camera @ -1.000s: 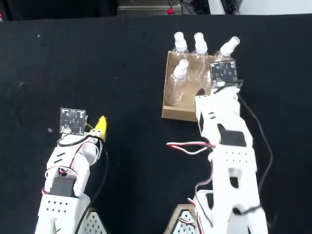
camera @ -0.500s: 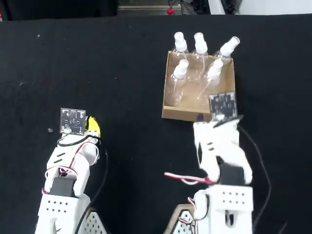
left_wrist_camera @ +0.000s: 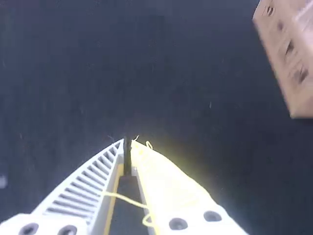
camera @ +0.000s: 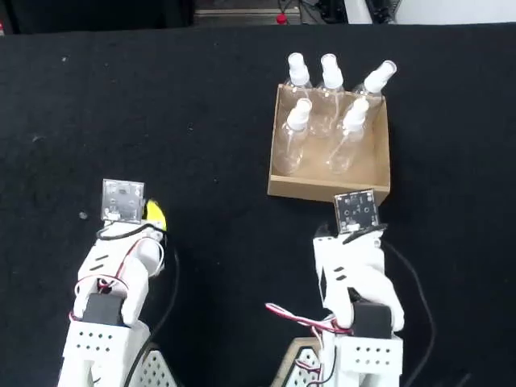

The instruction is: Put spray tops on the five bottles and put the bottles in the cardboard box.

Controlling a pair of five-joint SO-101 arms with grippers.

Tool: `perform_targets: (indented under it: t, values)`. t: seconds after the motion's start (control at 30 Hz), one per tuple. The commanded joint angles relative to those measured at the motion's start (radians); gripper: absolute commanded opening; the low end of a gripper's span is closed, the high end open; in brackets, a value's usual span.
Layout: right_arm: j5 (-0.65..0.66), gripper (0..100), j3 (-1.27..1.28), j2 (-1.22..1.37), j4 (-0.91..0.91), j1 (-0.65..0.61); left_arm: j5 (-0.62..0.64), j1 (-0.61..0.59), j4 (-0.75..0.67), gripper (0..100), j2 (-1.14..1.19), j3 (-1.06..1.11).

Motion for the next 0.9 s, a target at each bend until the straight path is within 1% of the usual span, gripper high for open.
perform_targets:
  t: [0.0, 0.13, 0.23, 0.3, 0.43, 0.6, 0.7, 0.77, 0.87]
  values:
    - [-0.002, 7.4, 0.012, -0.081, 0.015, -0.008, 0.002, -0.002, 0.18, 3, -0.011, -0.094]
    - [0.002, 7.7, 0.01, -0.096, 0.107, -0.012, 0.005, -0.002, 0.218, 3, -0.083, -0.082]
    - [0.006, 7.7, 0.01, -0.096, 0.152, -0.006, 0.0, -0.002, 0.282, 3, -0.227, -0.047]
    - [0.006, 7.7, 0.01, -0.096, 0.181, -0.006, -0.002, 0.002, 0.308, 3, -0.238, -0.05]
    - [0.008, 7.7, 0.01, -0.096, 0.272, -0.003, -0.002, -0.001, 0.252, 3, -0.21, -0.036]
    - [0.008, 7.5, 0.01, -0.096, 0.275, 0.071, -0.002, 0.002, 0.157, 3, -0.224, 0.016]
    - [0.008, 7.5, 0.01, -0.096, 0.275, 0.078, -0.002, -0.001, 0.149, 3, -0.224, 0.016]
    - [0.008, 7.5, 0.01, -0.096, 0.275, 0.078, -0.002, -0.002, 0.176, 3, -0.224, 0.016]
    - [0.008, 7.5, 0.01, -0.096, 0.275, 0.078, -0.002, -0.061, 0.313, 3, -0.224, 0.016]
